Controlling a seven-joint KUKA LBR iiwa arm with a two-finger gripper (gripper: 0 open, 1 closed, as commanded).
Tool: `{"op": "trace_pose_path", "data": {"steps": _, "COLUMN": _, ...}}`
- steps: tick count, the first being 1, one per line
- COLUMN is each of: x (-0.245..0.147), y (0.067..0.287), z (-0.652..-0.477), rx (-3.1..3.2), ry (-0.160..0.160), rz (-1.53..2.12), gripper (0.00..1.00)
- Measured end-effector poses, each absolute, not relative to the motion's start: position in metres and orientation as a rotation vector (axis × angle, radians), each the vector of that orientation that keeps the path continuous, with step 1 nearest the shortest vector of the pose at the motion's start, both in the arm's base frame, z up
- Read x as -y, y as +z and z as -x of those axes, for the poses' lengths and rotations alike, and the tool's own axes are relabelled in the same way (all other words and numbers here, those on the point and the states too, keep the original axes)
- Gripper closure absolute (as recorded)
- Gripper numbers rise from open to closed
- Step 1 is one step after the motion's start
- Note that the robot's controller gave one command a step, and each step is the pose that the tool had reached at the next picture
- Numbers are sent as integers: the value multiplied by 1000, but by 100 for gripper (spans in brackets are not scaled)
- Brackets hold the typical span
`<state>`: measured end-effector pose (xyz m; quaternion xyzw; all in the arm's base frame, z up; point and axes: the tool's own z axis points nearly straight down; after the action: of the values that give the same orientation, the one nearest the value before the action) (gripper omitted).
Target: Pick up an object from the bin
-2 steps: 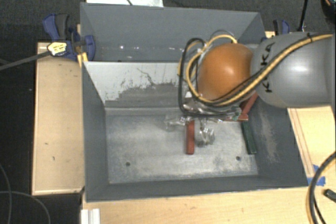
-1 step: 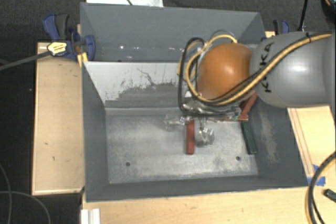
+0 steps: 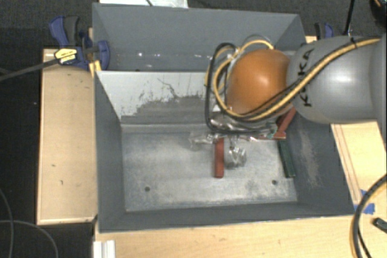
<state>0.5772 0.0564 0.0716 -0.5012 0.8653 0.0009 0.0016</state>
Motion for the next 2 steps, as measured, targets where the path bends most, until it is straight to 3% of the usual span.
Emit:
{"op": "trace_pose_path", "data": {"steps": 1, "x": -56, "y": 72, "z": -577, "rx": -2717, "ry": 3, "rz": 1573, "gripper": 100}}
{"op": "trace_pose_path", "data": {"steps": 2, "x": -57, "y": 82, "z": -578, "rx": -2719, "ry": 1, "rz": 1559, "gripper": 100}}
